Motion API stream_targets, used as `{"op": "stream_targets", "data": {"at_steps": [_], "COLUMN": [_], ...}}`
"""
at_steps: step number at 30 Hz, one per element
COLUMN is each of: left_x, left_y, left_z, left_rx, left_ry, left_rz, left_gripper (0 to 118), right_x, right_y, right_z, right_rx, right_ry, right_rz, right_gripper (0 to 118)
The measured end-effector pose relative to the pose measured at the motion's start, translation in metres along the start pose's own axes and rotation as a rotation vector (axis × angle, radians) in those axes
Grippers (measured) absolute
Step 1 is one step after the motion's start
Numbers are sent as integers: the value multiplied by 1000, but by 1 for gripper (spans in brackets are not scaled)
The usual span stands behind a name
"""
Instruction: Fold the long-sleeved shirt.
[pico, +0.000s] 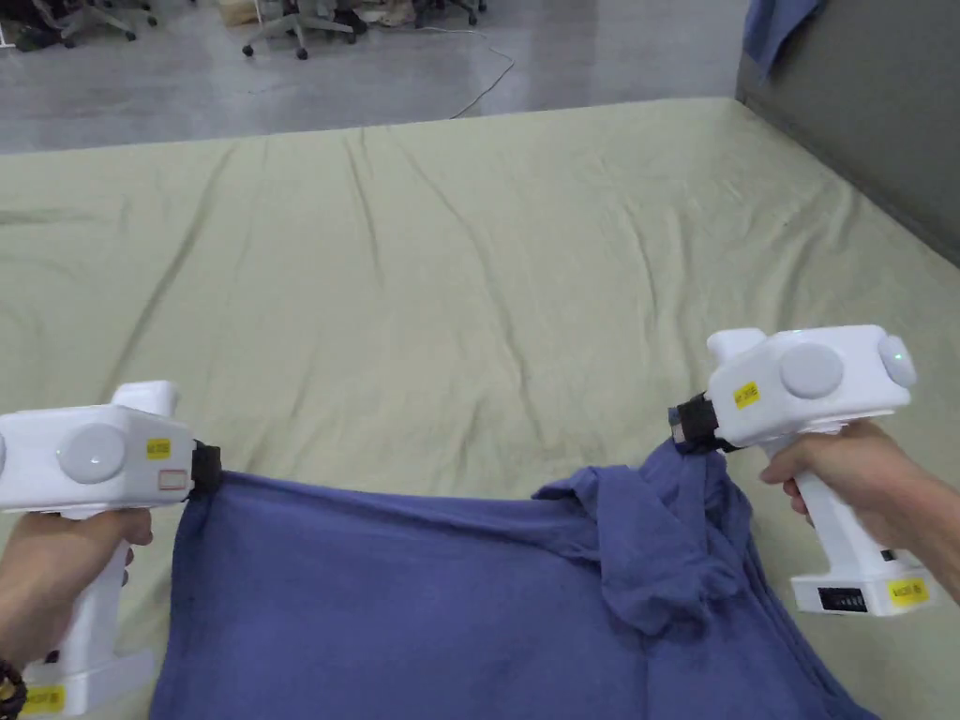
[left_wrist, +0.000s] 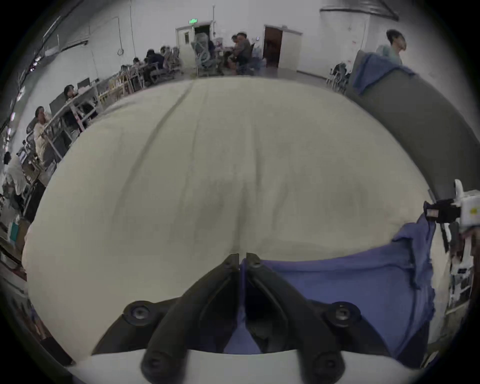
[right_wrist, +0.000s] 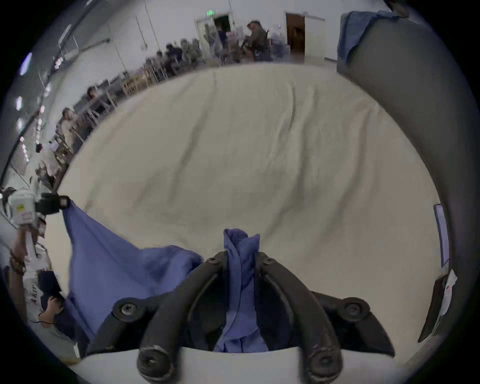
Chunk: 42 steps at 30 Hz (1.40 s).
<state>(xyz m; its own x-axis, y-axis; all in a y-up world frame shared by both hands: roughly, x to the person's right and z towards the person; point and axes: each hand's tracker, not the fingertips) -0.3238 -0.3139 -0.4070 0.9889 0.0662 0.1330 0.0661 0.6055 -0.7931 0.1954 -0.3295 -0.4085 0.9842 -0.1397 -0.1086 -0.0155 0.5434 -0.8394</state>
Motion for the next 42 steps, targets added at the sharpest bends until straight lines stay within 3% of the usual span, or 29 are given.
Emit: {"op": "stream_targets", "data": {"at_steps": [7, 12, 21, 22, 26, 27, 28, 30, 32, 33, 34, 35, 40, 41, 42], "left_x": [-7, -5, 3, 4, 2, 1, 1, 3, 4, 2, 2, 3, 26, 37, 42], "left_y": [-57, -128, -225, -229, -226, -224, -223, -217, -210, -207, -198, -191, -184, -181, -180], "left_z": [111, 154, 90, 78, 69, 71, 75, 94, 112, 127, 139, 149, 163, 173, 174], "left_rx": [116, 53, -258, -269, -276, -280, -270, -224, -187, -117, -56, -16, 319, 354, 369], "left_ry": [-67, -106, -146, -137, -134, -135, -131, -87, -63, -66, -95, -96, -21, 20, 42], "left_rz": [-13, -37, -127, -129, -71, -71, -74, -104, -122, -126, -122, -107, -174, -195, -205], "left_gripper": [0, 0, 0, 0, 0, 3, 24, 101, 116, 118, 115, 115, 115, 111, 97], "right_x": [-22, -31, -36, -37, -25, -21, -21, -23, -24, -25, -28, -34, -61, -66, -71], "right_y": [-56, -134, -243, -247, -232, -232, -232, -228, -219, -213, -207, -200, -182, -181, -181], "right_z": [108, 148, 100, 92, 83, 85, 87, 98, 117, 127, 139, 150, 167, 167, 167], "right_rx": [135, 120, -257, -241, -242, -245, -244, -227, -160, -105, -16, 65, 367, 420, 463], "right_ry": [36, 75, -28, -42, -23, -20, -19, -41, -55, -43, -24, -18, -52, -80, -112], "right_rz": [111, 148, 360, 365, 264, 265, 267, 269, 227, 214, 195, 175, 123, 128, 133], "right_gripper": [13, 13, 14, 14, 14, 15, 24, 56, 71, 78, 95, 96, 95, 88, 71]}}
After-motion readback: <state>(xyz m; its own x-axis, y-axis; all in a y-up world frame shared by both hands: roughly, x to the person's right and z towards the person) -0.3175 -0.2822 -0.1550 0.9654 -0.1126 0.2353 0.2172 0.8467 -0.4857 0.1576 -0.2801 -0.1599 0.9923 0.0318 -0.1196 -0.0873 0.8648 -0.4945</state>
